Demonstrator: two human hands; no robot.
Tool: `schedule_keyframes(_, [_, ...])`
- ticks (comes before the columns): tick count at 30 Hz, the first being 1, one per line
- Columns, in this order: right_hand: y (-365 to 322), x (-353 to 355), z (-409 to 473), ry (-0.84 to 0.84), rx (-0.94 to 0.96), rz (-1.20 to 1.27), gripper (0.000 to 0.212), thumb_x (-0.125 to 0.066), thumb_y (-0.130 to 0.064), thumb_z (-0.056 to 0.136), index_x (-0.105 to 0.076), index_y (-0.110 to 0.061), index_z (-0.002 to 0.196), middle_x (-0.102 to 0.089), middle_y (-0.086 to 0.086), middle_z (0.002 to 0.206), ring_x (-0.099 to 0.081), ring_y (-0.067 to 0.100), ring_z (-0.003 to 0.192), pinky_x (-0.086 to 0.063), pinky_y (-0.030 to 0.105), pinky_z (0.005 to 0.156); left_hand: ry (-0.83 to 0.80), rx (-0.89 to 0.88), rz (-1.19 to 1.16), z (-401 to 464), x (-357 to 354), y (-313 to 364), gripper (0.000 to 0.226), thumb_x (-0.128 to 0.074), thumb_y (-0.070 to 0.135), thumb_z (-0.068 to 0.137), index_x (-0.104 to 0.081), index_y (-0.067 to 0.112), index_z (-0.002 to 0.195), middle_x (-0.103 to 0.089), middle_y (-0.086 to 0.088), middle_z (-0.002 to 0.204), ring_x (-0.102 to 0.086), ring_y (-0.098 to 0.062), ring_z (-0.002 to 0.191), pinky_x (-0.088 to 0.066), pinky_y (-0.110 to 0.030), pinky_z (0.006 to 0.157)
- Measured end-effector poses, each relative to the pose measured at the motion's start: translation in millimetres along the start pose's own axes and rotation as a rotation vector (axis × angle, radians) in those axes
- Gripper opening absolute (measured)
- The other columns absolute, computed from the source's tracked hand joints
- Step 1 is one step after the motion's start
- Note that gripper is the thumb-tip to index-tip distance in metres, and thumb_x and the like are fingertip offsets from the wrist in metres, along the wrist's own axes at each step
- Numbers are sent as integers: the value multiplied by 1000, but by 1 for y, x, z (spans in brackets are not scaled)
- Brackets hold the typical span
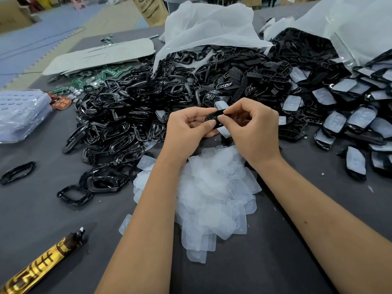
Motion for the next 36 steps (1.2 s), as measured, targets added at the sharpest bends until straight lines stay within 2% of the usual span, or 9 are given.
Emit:
schedule_keyframes(3, [-1, 2, 1, 34, 29, -69, 21, -88, -18, 80, -69, -10, 81, -63, 1, 82, -57, 13, 66, -45, 19, 65, -22, -2, -19, 0, 1, -1, 27, -71, -6, 91, -78, 14, 107, -78, -9, 89, -75, -18, 74, -63, -30, 78])
schedule_keyframes(7, [7, 0, 2, -23, -101, 87, 31, -89, -20, 81, -65, -11, 98, -67, 1, 89, -66, 18, 66, -55, 25, 66, -34, -8, -90, 0, 1, 0, 29, -69, -9, 91, -80, 14, 104, -77, -9, 85, -70, -16, 68, -61, -27, 73])
schedule_keyframes(10, [13, -3, 3, -84, -169, 196, 23, -90, -17, 80, -70, -10, 92, -72, 2, 79, -71, 18, 68, -59, 33, 65, -36, -19, -106, 0, 1, 0, 28, -69, -8, 90, -81, 16, 97, -77, -8, 83, -68, -14, 64, -59, -24, 70])
schedule_keyframes(16, [14, -4, 2, -78, -155, 205, 23, -90, -17, 80, -69, -10, 86, -70, -1, 73, -63, 9, 64, -53, 26, 61, -31, -44, -76, 1, 2, 1, 23, -73, -4, 90, -81, 16, 95, -76, -10, 82, -65, -12, 60, -57, -22, 67])
schedule_keyframes(21, [-12, 2, -2, 19, 68, 28, 35, -89, -23, 82, -59, -9, 94, -58, -1, 81, -54, 19, 59, -49, 29, 56, 119, -106, -21, 4, 8, 5, 21, -71, -8, 89, -78, 6, 102, -76, -5, 76, -66, -11, 58, -54, -19, 60])
schedule_keyframes(23, [-28, -7, -5, -150, 229, 27, 29, -89, -24, 82, -66, -7, 89, -59, -1, 79, -54, 16, 63, -47, 29, 57, 249, -111, -49, 5, 17, 5, 20, -70, -9, 89, -78, 6, 101, -75, -1, 72, -66, -9, 57, -55, -20, 59])
schedule_keyframes(26, [-39, -29, -20, -569, 304, 45, 22, -92, -27, 79, -80, -13, 90, -59, -8, 79, -55, 1, 66, -38, 13, 66, 354, -81, -135, 5, 26, 3, 19, -71, -7, 89, -78, 9, 98, -71, 0, 68, -65, -11, 58, -57, -24, 59])
schedule_keyframes(29, [-37, -41, -28, -751, 302, -37, 14, -90, -27, 80, -81, -17, 84, -60, -12, 77, -52, -4, 68, -32, 14, 67, 356, -64, -167, 4, 25, 3, 20, -70, -8, 90, -77, 10, 95, -69, 4, 65, -66, -10, 57, -55, -20, 59])
schedule_keyframes(36, [-7, -18, -9, -300, -136, 421, 20, -79, -10, 92, -67, -14, 76, -57, -14, 56, -47, 2, 45, -37, 14, 47, 382, -47, -218, 4, 26, 4, 20, -68, -8, 92, -76, 10, 96, -70, 5, 66, -68, -9, 58, -53, -17, 57])
Point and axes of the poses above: each hand's wrist, its own z-axis towards the middle knuckle, its own x-axis out of the back of the hand, y = z × x, the point moved 5 cm from there along z, towards the middle knuckle
